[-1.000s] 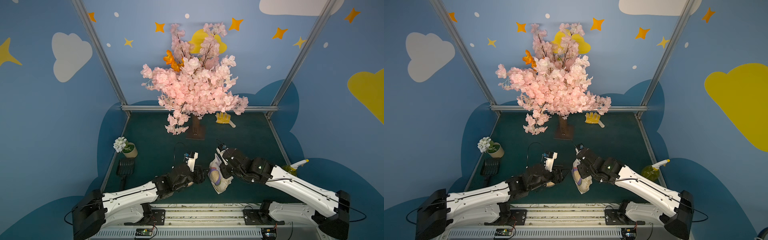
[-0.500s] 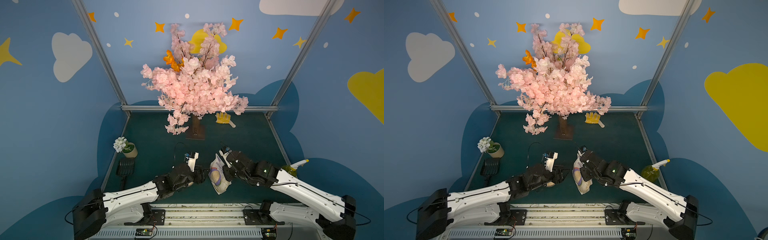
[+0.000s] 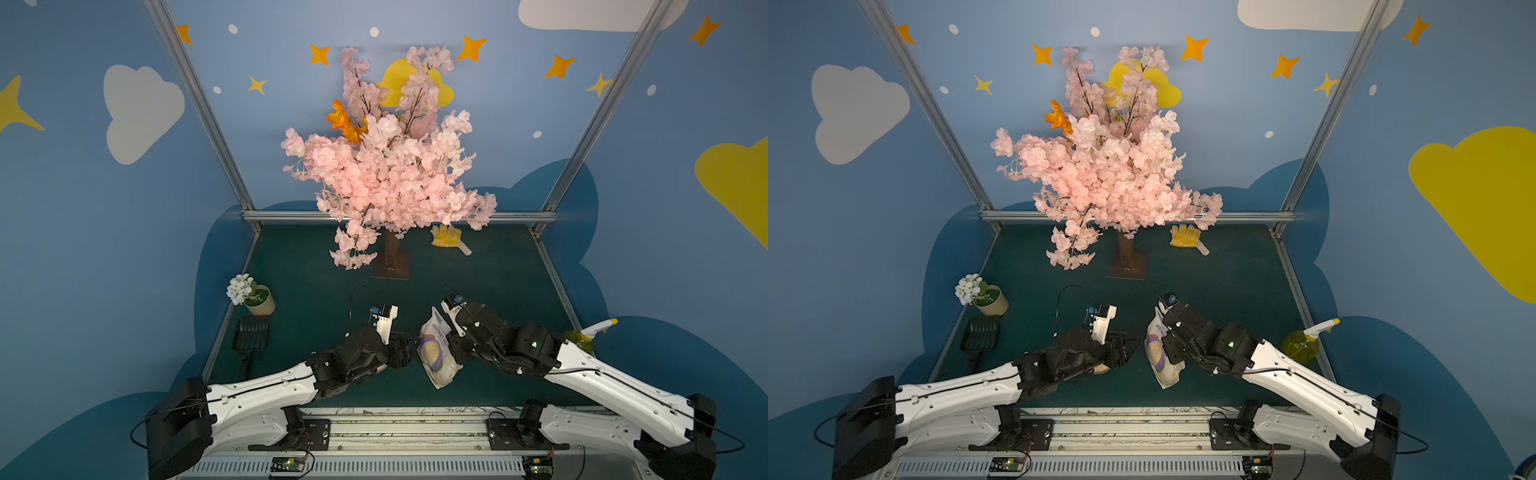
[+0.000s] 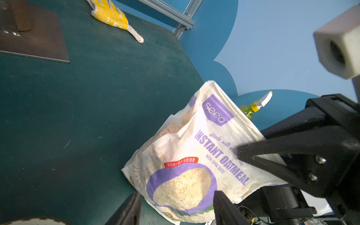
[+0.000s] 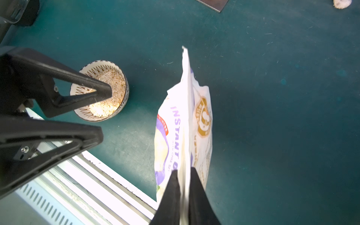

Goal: Pour the oats into the breakfast bowl
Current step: Close the oats bag at the center of the board.

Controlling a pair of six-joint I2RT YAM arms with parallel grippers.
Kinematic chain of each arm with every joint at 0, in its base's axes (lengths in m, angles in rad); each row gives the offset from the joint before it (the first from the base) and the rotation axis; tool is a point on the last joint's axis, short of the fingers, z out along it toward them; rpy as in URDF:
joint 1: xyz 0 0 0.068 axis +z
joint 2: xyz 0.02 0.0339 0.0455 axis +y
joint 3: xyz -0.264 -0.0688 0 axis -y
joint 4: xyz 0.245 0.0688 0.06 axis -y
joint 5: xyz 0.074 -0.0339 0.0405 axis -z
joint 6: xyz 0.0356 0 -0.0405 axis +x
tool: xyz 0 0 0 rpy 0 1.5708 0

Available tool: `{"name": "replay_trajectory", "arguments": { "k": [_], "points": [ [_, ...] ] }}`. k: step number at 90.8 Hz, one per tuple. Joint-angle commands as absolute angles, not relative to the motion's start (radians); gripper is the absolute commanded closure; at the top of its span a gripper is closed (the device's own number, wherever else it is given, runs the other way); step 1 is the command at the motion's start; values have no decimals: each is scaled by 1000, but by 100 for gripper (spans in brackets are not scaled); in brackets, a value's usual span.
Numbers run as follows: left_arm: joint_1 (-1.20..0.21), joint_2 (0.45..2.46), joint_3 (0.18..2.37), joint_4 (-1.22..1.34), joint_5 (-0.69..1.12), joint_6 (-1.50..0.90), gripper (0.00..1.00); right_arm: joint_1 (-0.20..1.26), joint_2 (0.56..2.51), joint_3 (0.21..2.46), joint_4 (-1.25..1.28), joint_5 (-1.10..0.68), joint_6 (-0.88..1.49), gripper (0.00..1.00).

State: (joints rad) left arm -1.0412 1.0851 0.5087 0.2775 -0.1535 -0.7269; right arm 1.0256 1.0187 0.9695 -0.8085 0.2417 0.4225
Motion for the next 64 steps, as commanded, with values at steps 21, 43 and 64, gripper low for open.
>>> {"name": "replay_trajectory", "arguments": {
  "k": [21,43,64],
  "points": [
    [-1045,1090,534,291,-155,-726,37,1037,976,942,-874,237,451,100],
    [-1046,1066,532,276,-166,-710,37,1040,928,943,-876,257,458,47],
    [-1046,953,546,189,-188,-614,35,1035,783,930,-792,365,439,16]
  ]
}}
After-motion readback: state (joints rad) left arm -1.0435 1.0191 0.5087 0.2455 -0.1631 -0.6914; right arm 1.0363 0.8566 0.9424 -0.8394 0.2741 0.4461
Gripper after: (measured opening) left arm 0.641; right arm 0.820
